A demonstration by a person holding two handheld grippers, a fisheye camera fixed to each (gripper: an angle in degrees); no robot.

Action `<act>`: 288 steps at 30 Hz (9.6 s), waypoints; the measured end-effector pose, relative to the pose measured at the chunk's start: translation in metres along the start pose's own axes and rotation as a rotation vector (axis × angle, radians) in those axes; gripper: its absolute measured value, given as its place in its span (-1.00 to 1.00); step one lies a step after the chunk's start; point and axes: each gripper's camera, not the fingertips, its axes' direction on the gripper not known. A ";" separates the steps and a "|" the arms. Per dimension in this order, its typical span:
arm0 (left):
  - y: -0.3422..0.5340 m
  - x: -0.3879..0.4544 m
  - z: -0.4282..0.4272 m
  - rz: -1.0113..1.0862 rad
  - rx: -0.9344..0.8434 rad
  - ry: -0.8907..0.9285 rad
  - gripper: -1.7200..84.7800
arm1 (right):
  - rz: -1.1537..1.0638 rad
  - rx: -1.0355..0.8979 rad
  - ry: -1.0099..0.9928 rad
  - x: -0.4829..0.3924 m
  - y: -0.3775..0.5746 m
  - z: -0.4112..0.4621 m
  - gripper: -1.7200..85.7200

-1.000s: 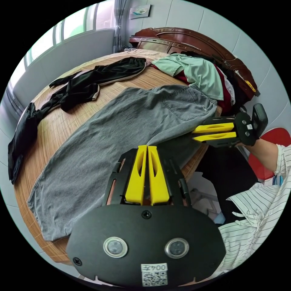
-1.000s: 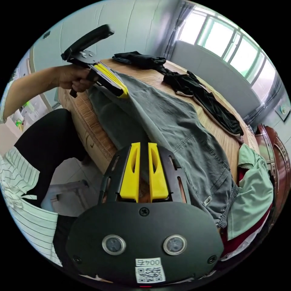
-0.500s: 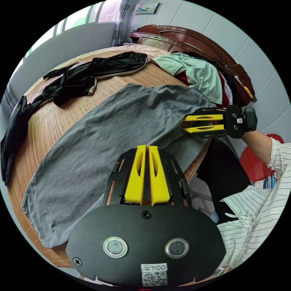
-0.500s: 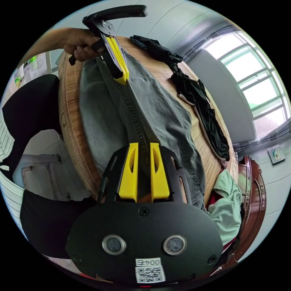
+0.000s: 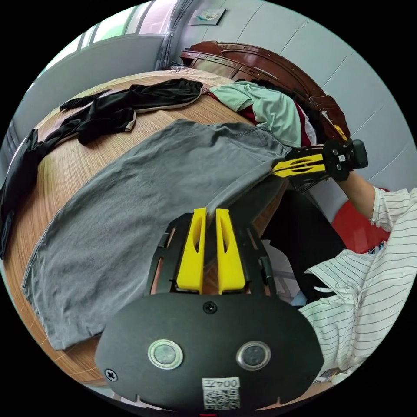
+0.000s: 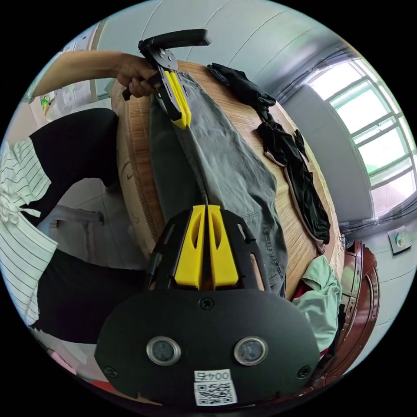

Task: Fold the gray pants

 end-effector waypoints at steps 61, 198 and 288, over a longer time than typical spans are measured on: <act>0.094 -0.011 0.005 -0.334 0.213 -0.078 -0.95 | 0.843 0.175 -0.424 0.445 0.191 0.165 -0.91; 0.125 0.052 0.037 -0.380 0.102 -0.243 -0.92 | 0.569 -0.074 -0.854 0.116 0.017 0.278 -0.93; 0.379 -0.192 0.103 -1.018 0.816 -0.219 -0.96 | -0.107 0.092 -0.327 -0.216 -0.690 0.576 -0.96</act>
